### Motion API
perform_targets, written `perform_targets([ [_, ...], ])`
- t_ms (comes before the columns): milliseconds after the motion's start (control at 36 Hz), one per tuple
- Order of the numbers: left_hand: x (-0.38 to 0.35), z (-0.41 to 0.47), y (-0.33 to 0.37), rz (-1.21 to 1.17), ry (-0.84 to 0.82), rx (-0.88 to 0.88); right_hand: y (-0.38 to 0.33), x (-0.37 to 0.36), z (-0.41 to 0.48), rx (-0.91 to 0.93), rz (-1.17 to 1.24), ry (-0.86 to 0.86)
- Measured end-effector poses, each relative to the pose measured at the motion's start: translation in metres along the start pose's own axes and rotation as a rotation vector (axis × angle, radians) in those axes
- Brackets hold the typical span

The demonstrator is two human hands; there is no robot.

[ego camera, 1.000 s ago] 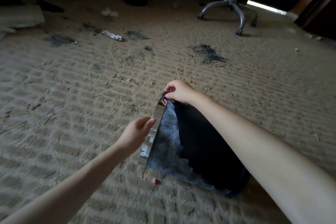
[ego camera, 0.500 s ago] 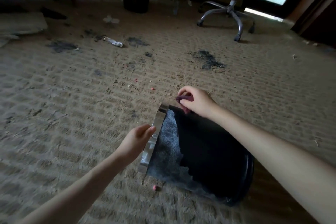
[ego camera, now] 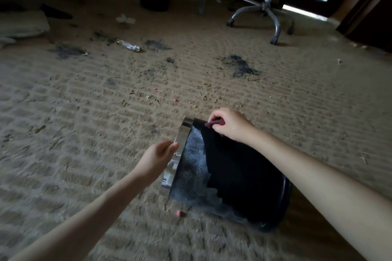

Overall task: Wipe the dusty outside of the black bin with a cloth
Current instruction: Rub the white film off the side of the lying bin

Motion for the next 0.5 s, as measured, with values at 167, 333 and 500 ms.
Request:
perform_targets([
  [167, -0.003, 0.003, -0.002, -0.027, -0.051, 0.012, -0.015, 0.003, 0.009, 0.031, 0.179, 0.087],
  [333, 0.001, 0.004, -0.001, 0.029, -0.02, -0.009, -0.065, -0.03, 0.024, 0.183, 0.101, -0.013],
  [500, 0.001, 0.007, -0.005, 0.029, -0.075, 0.001, -0.035, -0.019, 0.001, 0.157, 0.023, 0.003],
])
Point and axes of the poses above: each hand's wrist, its own z-axis towards the middle knuckle, its own x-axis out of the back of the hand, y = z × x, the point moved 9 cm from there along z, towards the middle knuckle, and after that the axes turned 13 degrees about z, right-handed, at the moved point
